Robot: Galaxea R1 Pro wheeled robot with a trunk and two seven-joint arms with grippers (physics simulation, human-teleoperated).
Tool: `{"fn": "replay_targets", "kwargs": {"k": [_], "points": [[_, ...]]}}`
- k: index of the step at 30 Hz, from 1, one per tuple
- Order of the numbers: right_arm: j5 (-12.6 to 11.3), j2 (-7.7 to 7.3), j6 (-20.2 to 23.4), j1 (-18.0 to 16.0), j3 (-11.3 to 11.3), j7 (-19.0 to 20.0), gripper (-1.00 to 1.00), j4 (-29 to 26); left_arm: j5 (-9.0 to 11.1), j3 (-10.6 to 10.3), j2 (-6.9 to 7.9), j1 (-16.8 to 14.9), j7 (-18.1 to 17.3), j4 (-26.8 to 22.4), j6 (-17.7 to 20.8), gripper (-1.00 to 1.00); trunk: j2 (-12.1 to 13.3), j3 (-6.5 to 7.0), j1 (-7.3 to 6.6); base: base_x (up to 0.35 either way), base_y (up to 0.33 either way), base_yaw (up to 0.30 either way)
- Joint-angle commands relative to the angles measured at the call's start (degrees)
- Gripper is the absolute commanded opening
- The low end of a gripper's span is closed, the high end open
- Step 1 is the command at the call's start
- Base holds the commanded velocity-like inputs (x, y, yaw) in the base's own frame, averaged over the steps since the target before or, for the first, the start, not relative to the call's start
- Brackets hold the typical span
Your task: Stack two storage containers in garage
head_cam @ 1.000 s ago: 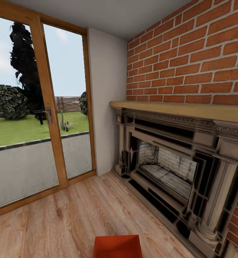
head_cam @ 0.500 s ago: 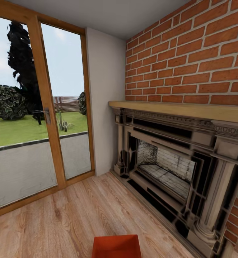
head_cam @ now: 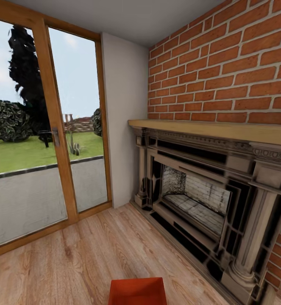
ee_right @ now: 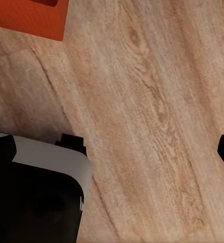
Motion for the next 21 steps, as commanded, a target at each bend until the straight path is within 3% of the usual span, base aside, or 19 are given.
{"fn": "replay_targets", "kwargs": {"k": [1,21], "points": [[0.09,0.01,-0.26,-0.07,0.25,-0.18,1.0,0.15,0.45,-0.49,0.0,-0.05,0.13,0.01,-0.02,1.0,-0.05,-0.07,0.0,0.0,0.0,0.0],[-0.09,0.7,0.24,-0.07,-0.03,-0.72,1.0,0.15,0.28,-0.55,0.03,-0.04,0.05,-0.09,-0.04,1.0,-0.05,-0.62,0.0,0.0,0.0,0.0]]}}
